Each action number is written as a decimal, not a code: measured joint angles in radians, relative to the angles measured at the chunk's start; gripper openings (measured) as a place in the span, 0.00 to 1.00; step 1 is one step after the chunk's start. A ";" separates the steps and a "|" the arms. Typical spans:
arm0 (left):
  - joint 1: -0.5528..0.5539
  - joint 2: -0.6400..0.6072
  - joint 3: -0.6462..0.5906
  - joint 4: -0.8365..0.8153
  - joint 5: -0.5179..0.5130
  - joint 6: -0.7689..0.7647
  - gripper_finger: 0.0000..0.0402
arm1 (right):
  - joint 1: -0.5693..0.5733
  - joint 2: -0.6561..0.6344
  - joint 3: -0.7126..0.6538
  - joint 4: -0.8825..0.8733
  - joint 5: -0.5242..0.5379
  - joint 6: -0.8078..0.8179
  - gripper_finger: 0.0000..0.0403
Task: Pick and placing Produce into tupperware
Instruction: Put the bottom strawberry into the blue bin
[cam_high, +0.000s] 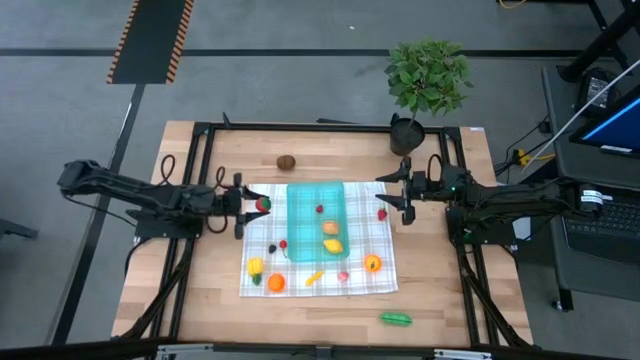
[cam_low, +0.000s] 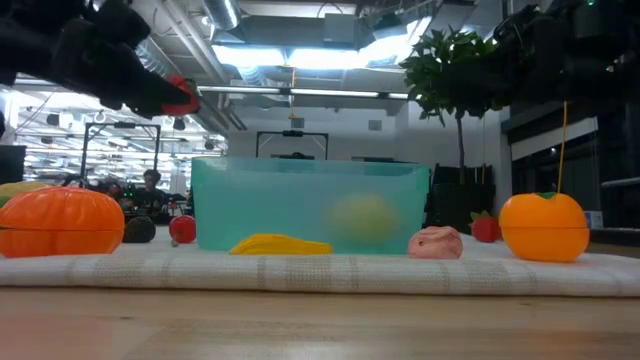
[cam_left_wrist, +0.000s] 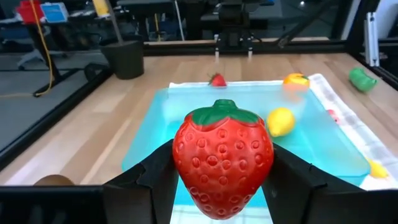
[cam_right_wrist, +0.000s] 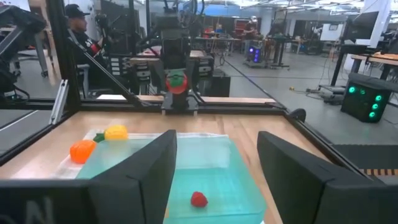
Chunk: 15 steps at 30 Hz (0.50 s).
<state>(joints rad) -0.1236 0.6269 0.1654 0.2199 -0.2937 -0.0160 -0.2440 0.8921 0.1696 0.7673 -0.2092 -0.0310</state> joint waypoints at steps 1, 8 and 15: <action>0.012 0.022 0.000 0.021 0.007 -0.001 0.46 | 0.000 0.000 0.000 0.000 0.000 -0.001 0.56; 0.091 0.184 0.061 0.096 0.111 -0.006 0.46 | 0.000 0.000 0.000 -0.002 0.000 0.001 0.56; 0.150 0.350 0.199 0.027 0.181 0.026 0.46 | 0.000 0.000 0.001 -0.019 0.000 0.000 0.56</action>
<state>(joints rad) 0.0269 0.9770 0.3641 0.2464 -0.1127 0.0101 -0.2440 0.8921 0.1703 0.7486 -0.2096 -0.0311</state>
